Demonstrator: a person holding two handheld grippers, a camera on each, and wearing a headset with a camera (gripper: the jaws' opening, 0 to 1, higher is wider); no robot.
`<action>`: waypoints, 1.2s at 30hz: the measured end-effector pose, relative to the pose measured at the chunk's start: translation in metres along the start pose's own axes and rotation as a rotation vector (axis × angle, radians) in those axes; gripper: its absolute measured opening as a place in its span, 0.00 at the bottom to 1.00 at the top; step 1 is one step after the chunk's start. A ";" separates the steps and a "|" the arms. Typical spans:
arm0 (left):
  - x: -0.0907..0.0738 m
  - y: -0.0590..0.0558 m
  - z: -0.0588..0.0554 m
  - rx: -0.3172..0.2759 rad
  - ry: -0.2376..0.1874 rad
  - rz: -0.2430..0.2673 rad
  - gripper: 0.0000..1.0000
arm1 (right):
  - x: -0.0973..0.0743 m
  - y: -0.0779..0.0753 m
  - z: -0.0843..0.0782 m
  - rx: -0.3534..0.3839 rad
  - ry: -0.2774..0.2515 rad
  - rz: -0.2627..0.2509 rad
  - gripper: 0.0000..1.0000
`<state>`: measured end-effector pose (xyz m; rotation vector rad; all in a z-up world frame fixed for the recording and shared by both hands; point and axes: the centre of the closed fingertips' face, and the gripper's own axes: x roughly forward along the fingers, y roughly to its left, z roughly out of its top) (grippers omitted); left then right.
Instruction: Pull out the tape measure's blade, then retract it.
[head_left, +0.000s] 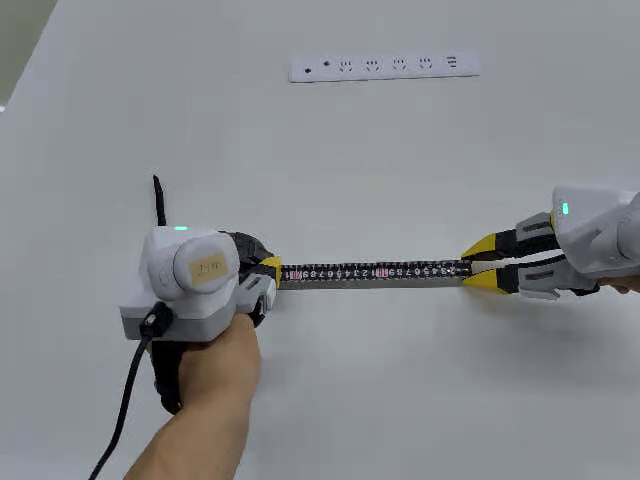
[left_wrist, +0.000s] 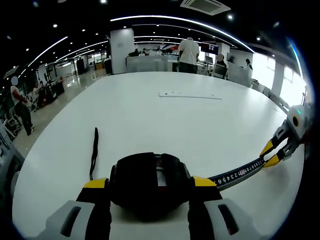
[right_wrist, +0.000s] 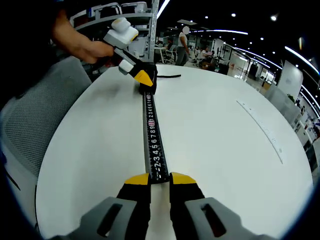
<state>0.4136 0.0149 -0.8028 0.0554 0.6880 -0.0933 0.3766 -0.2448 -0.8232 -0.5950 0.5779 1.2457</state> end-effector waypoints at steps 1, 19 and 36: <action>0.000 0.000 0.000 -0.002 -0.002 -0.001 0.58 | 0.000 0.000 0.000 0.001 0.000 0.000 0.12; -0.002 0.000 0.001 -0.015 0.011 -0.022 0.58 | -0.001 0.002 0.001 -0.005 0.012 0.003 0.12; -0.001 0.000 0.000 -0.046 0.013 -0.037 0.59 | 0.005 0.001 0.008 -0.006 -0.001 0.007 0.12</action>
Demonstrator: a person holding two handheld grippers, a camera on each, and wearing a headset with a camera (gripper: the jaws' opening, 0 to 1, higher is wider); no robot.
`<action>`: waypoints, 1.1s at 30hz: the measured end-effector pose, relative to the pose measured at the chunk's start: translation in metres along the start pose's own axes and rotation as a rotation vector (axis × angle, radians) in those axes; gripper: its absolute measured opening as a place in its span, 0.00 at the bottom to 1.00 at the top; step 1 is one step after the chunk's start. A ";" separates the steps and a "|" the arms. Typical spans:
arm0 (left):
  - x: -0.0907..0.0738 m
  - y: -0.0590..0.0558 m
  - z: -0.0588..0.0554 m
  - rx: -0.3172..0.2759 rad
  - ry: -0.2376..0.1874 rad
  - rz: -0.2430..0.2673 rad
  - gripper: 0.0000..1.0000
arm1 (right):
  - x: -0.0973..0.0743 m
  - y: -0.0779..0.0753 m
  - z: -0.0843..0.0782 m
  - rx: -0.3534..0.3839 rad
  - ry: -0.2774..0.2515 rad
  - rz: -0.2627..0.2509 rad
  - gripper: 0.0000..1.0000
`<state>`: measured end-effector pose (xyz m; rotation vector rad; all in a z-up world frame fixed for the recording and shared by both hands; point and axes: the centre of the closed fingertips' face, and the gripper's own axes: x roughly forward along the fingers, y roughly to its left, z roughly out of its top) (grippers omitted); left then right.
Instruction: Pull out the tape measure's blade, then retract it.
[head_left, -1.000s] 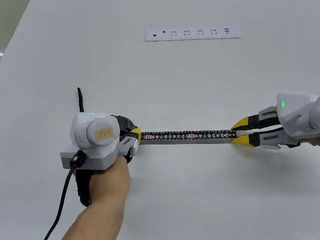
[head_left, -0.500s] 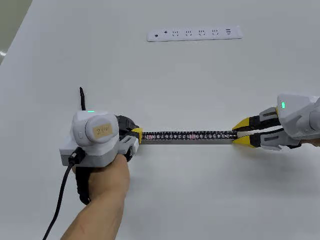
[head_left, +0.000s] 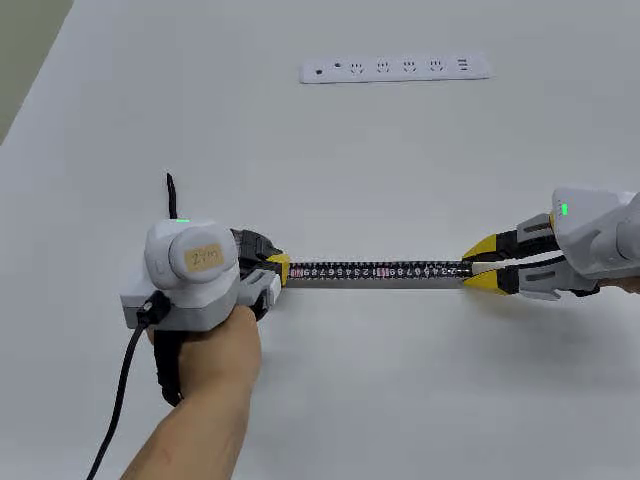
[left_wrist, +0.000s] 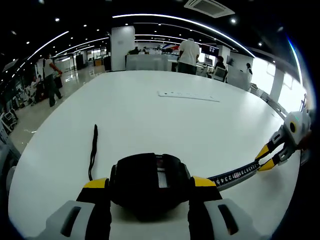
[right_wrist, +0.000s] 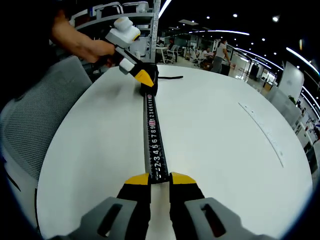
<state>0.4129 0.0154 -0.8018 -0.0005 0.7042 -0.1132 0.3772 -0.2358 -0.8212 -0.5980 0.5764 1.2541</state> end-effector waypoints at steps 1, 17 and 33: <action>0.000 0.000 0.000 -0.001 0.000 0.000 0.59 | 0.000 0.000 0.000 0.001 0.000 0.000 0.12; -0.001 0.001 0.000 -0.010 0.000 -0.011 0.59 | 0.005 0.001 0.008 0.005 -0.008 0.005 0.12; 0.000 0.001 -0.001 -0.012 0.007 -0.019 0.59 | 0.014 0.004 0.016 0.007 -0.019 0.013 0.12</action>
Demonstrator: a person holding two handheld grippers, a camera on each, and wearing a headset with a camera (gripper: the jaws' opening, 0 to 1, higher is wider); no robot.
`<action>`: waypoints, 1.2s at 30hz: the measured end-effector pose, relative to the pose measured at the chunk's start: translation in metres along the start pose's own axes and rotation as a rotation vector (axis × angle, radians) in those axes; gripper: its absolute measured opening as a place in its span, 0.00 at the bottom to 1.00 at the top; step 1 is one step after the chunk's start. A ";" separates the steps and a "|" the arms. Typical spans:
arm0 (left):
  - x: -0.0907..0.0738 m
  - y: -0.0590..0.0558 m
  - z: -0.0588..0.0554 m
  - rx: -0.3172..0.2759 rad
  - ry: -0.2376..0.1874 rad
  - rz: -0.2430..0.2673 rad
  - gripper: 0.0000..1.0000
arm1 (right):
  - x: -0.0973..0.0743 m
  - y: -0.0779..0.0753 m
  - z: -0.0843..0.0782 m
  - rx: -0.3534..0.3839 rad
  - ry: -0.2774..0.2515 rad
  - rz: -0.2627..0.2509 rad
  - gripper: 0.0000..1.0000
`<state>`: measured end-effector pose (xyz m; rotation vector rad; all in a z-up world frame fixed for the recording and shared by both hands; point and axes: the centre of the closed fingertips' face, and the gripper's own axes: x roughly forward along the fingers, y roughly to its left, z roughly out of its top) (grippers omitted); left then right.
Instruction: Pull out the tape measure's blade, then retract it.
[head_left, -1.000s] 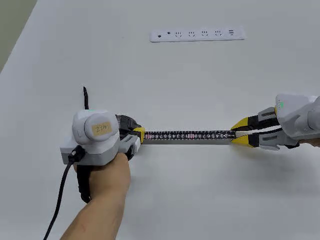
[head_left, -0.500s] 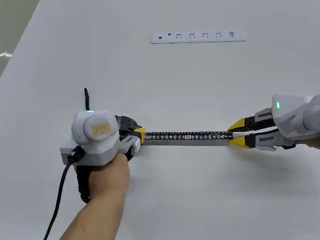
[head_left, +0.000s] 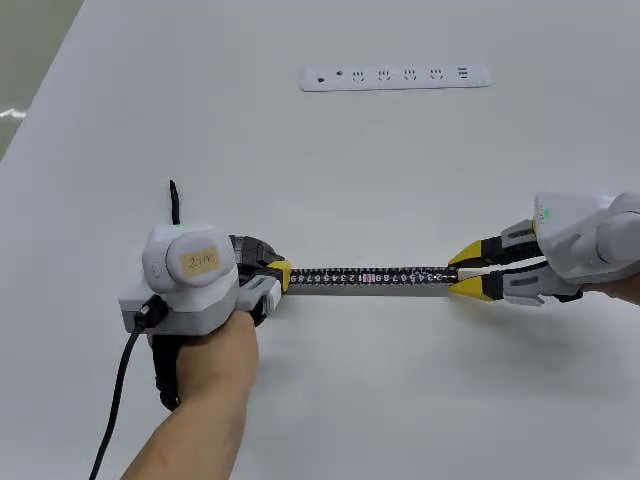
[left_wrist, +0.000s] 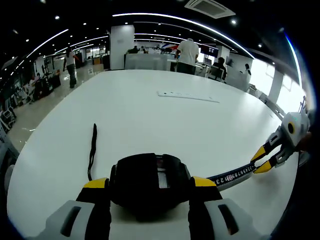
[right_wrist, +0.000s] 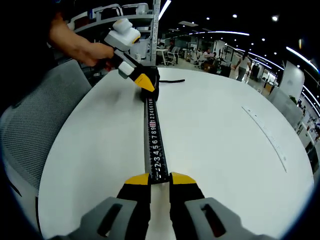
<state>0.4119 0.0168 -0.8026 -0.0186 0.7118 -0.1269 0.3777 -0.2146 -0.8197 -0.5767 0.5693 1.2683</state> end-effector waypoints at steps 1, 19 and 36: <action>0.000 0.000 0.000 0.000 0.000 -0.001 0.59 | 0.000 0.000 0.000 0.001 -0.001 0.001 0.12; -0.001 -0.001 -0.001 -0.010 0.003 -0.003 0.60 | 0.006 0.001 0.006 0.006 -0.010 0.005 0.12; -0.001 0.000 0.000 -0.017 0.007 -0.008 0.60 | 0.013 0.001 0.015 0.007 -0.022 0.010 0.12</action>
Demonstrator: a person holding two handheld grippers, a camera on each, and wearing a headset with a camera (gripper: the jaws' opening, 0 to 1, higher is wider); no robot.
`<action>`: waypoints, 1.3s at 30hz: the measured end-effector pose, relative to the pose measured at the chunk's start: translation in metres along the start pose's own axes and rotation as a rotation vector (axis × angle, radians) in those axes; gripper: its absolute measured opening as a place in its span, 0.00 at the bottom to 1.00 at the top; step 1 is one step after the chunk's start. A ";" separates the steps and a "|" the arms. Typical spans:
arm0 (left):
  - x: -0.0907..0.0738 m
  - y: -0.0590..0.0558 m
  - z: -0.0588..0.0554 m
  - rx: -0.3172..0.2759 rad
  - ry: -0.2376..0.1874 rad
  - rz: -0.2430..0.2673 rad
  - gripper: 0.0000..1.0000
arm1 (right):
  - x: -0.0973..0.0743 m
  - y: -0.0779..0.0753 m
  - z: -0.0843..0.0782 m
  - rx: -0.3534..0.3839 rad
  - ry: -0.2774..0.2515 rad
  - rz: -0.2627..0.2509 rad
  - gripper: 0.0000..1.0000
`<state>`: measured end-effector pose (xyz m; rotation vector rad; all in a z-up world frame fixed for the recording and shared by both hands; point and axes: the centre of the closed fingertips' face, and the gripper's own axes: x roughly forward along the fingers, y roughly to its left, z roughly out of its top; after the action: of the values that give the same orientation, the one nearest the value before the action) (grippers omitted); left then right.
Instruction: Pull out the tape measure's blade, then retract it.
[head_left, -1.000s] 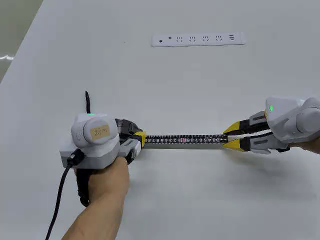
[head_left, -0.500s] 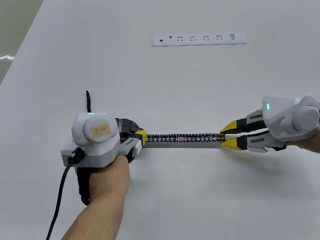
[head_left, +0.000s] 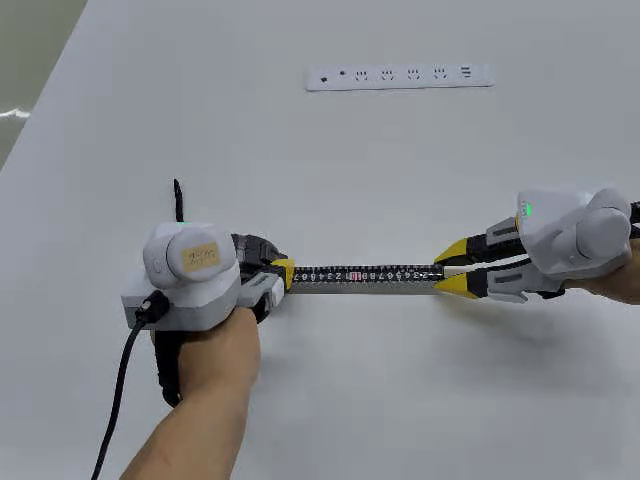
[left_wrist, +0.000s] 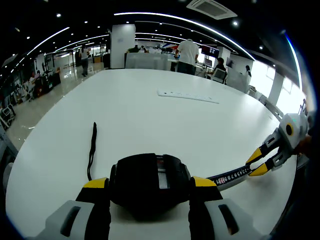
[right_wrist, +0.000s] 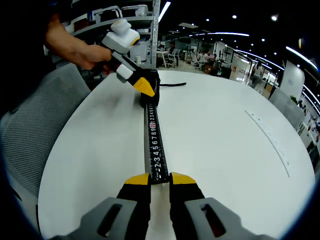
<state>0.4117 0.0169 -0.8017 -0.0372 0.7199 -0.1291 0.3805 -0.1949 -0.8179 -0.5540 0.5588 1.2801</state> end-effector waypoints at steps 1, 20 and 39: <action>0.000 0.000 0.000 -0.001 0.000 0.000 0.60 | 0.001 0.000 0.000 0.001 -0.001 0.001 0.12; 0.000 0.001 0.000 -0.006 0.003 -0.004 0.60 | 0.016 0.002 0.015 0.009 -0.025 0.009 0.12; -0.001 0.002 -0.001 -0.005 0.005 -0.008 0.60 | 0.032 0.006 0.030 0.019 -0.049 0.022 0.12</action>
<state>0.4106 0.0186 -0.8016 -0.0445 0.7253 -0.1352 0.3828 -0.1506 -0.8179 -0.5005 0.5375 1.3047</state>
